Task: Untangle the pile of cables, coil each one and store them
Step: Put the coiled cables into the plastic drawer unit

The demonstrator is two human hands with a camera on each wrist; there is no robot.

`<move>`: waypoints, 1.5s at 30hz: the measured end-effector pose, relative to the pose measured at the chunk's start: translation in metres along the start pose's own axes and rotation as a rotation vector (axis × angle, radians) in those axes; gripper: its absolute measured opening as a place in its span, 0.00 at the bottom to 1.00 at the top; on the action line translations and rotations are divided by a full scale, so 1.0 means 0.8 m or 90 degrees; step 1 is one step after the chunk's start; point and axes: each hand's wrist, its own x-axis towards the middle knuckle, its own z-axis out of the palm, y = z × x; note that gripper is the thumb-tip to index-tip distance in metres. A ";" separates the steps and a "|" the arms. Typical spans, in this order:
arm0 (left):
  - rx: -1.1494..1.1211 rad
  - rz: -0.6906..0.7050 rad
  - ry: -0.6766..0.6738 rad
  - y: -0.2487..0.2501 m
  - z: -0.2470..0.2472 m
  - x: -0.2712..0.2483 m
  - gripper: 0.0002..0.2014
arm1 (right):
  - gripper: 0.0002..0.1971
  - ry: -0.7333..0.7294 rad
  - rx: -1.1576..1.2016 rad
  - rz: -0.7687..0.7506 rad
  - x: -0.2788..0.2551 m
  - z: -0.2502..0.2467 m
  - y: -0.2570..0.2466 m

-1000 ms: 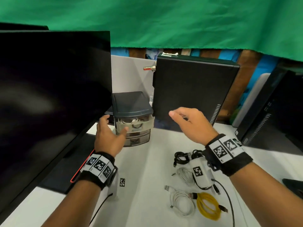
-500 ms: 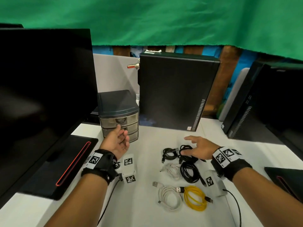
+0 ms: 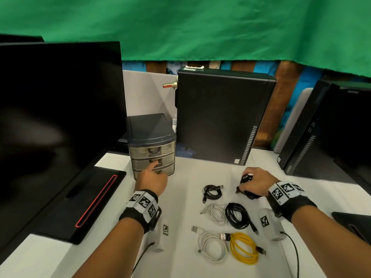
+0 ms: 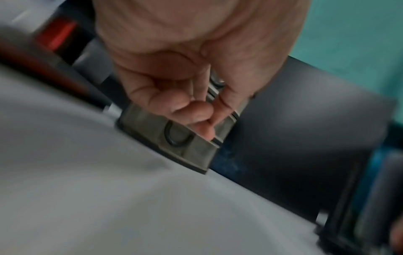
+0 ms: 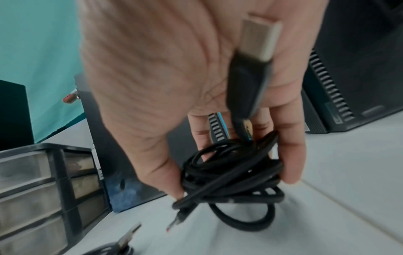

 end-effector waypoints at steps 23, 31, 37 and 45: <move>0.230 0.216 0.205 -0.027 -0.044 -0.055 0.07 | 0.25 -0.020 0.073 -0.333 -0.064 0.017 -0.193; 0.134 0.175 0.067 -0.057 -0.063 -0.036 0.16 | 0.19 -0.035 -0.008 -0.373 -0.048 0.084 -0.285; 0.116 0.194 0.030 -0.066 -0.075 -0.034 0.10 | 0.12 0.113 -0.204 -0.470 -0.044 0.100 -0.271; 0.141 0.214 0.052 -0.067 -0.067 -0.032 0.11 | 0.08 0.206 -0.340 -0.464 -0.026 0.087 -0.284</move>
